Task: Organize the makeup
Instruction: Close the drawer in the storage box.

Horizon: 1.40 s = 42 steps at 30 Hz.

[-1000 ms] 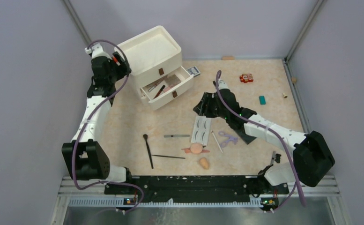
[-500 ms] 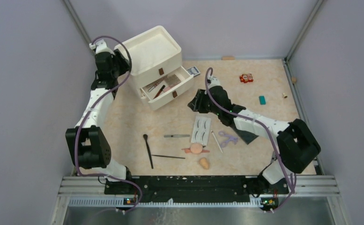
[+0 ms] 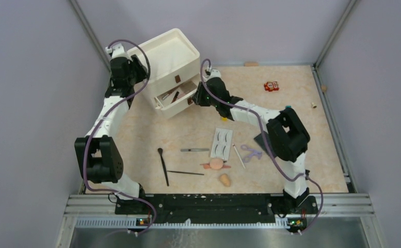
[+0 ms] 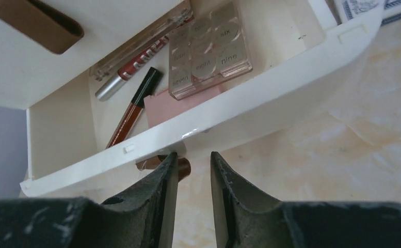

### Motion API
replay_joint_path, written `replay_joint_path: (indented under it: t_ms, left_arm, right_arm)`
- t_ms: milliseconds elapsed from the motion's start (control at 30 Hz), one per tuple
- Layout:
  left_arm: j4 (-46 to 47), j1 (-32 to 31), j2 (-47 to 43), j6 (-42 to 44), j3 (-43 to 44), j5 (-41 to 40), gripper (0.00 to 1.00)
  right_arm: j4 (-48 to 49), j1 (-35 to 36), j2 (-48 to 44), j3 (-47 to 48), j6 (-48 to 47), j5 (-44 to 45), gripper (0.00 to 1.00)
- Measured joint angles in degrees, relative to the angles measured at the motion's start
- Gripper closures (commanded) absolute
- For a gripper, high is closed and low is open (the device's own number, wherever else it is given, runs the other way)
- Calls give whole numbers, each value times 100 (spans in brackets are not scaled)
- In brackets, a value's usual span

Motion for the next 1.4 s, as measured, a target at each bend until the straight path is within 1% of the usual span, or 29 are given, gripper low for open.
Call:
replay_joint_path:
  t_ms: [133,467,600,700,767,800,900,967,1067,1133,1267,1400]
  left_arm:
    - [-2,-61,0,70,0,-87,42]
    - [4,-136,0,177,0,-243,42]
    - [13,-136,0,201,-2,-251,39]
    - [0,-144,-2,216,-2,-245,36]
    - [-42,-155,-15,219,0,-232,33]
    - [-96,-170,-35,219,11,-216,31]
    - [-402,-210,-81,223,116,-151,26]
    - [-632,-245,-144,219,168,-81,23]
    - [-922,-282,-321,216,190,17,21]
    - [-1126,-293,-529,219,190,79,19]
    - [-1351,-291,-1082,223,101,125,18]
    - [-1403,-291,-2116,260,-645,120,18]
  right_arm:
    - [-20,0,769,868,11,-184,72]
    - [46,-42,1838,2258,212,-509,70]
    - [-22,-42,2245,2802,269,-658,69]
    - [94,-46,2398,2955,278,-758,68]
    - [269,-52,2404,2870,260,-841,67]
    - [562,-61,2341,2627,256,-881,66]
    - [1303,-70,1958,1550,256,-938,62]
    - [1565,-57,1620,802,214,-938,58]
    - [1790,-33,1276,175,153,-863,55]
    - [1945,-31,1156,2,131,-826,54]
    - [2184,-39,1141,-13,190,-804,51]
    - [2354,-50,1211,0,356,-804,48]
